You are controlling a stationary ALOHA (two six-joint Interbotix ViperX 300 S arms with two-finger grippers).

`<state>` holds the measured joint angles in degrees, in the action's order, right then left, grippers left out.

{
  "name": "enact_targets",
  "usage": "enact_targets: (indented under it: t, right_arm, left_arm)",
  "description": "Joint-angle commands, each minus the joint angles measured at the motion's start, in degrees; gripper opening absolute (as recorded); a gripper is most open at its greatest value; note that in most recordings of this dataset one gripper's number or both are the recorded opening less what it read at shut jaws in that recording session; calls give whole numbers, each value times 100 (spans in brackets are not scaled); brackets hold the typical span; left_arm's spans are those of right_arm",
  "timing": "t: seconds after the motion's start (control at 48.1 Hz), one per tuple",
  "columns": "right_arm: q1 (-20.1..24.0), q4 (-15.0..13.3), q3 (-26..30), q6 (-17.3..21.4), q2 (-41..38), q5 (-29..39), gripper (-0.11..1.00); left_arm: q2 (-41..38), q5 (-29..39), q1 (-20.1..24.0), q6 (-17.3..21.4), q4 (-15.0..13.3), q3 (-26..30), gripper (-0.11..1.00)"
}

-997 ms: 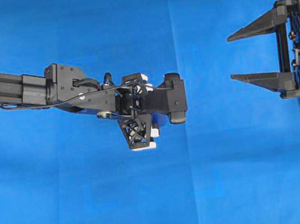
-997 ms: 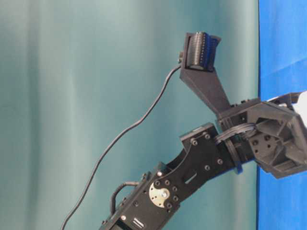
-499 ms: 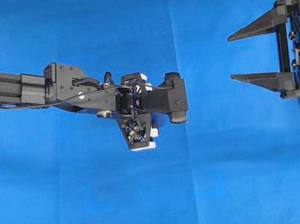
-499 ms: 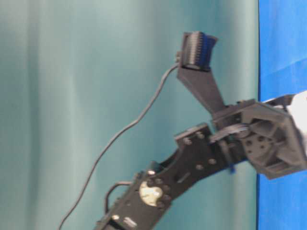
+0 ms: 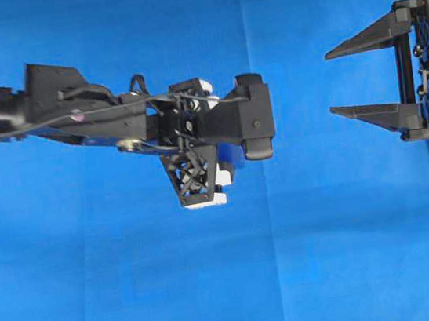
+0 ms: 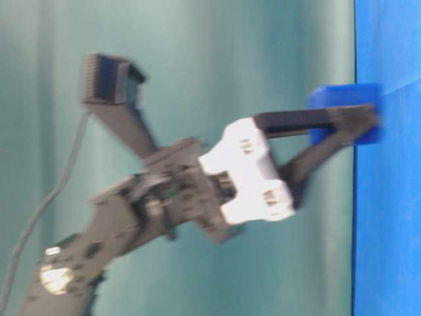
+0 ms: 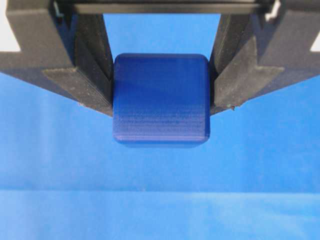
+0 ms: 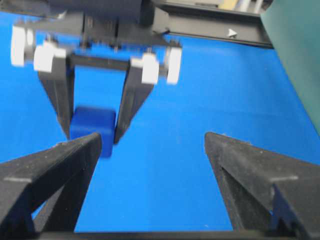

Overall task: Handover the blue block to the right arm after grasping it with the left arm, then place it in the designated position.
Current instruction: 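Lift the cube and rotate the left gripper to hold it toward the right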

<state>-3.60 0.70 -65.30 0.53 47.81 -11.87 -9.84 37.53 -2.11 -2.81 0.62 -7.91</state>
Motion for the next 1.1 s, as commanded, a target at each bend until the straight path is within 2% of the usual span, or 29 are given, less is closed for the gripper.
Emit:
enact_targets:
  t: [0.0, 0.332, 1.08]
  right_arm:
    - [-18, 18, 123, -9, -26, -18, 97]
    - [-18, 18, 123, 0, -26, -9, 97]
    - [-18, 18, 123, -9, -26, 18, 97]
  left_arm:
    - [334, 158, 0, 9, 18, 255, 49]
    - [378, 835, -9, 70, 53, 853, 49]
    - [439, 835, 0, 18, 79, 738, 49]
